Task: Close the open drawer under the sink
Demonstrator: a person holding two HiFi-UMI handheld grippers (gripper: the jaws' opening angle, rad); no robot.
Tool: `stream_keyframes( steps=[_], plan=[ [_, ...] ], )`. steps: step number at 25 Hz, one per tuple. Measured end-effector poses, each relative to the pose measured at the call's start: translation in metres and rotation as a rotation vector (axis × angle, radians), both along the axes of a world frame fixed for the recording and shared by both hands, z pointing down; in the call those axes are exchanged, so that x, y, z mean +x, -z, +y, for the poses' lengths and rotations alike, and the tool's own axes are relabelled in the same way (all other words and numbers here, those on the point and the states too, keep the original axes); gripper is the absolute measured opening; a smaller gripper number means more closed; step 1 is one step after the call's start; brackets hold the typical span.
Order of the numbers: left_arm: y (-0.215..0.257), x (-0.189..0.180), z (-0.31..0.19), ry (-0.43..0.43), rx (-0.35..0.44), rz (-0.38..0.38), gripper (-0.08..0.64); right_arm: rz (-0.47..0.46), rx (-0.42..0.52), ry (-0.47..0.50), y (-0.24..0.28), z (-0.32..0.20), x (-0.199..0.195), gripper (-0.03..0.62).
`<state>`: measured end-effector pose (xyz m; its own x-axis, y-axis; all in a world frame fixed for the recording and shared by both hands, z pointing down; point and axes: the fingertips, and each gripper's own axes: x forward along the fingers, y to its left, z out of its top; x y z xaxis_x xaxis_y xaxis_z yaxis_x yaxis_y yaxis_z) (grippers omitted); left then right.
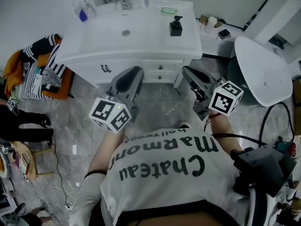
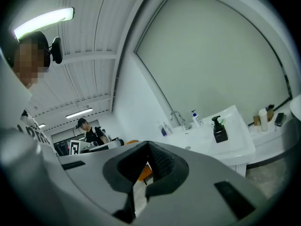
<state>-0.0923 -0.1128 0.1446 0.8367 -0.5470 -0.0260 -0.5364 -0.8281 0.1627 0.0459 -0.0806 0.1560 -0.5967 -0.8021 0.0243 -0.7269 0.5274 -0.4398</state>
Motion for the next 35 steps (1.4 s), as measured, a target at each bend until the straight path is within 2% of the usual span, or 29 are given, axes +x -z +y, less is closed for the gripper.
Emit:
stream_keyframes(
  steps=[5, 12, 20, 35],
  plan=[
    [-0.021, -0.03, 0.012, 0.002, -0.031, -0.056, 0.044, 0.019, -0.02, -0.016, -0.009, 0.007, -0.009, 0.011],
    [-0.035, -0.056, 0.018, 0.015, -0.078, -0.035, 0.044, 0.037, -0.046, -0.052, -0.024, 0.017, -0.019, 0.011],
    [-0.044, -0.054, 0.031, -0.009, -0.107, -0.025, 0.044, 0.083, -0.083, -0.059, -0.043, 0.029, -0.025, 0.011],
    [-0.047, -0.058, 0.031, 0.005, -0.116, -0.014, 0.044, 0.072, -0.094, -0.049, -0.047, 0.029, -0.026, 0.011]
  ],
)
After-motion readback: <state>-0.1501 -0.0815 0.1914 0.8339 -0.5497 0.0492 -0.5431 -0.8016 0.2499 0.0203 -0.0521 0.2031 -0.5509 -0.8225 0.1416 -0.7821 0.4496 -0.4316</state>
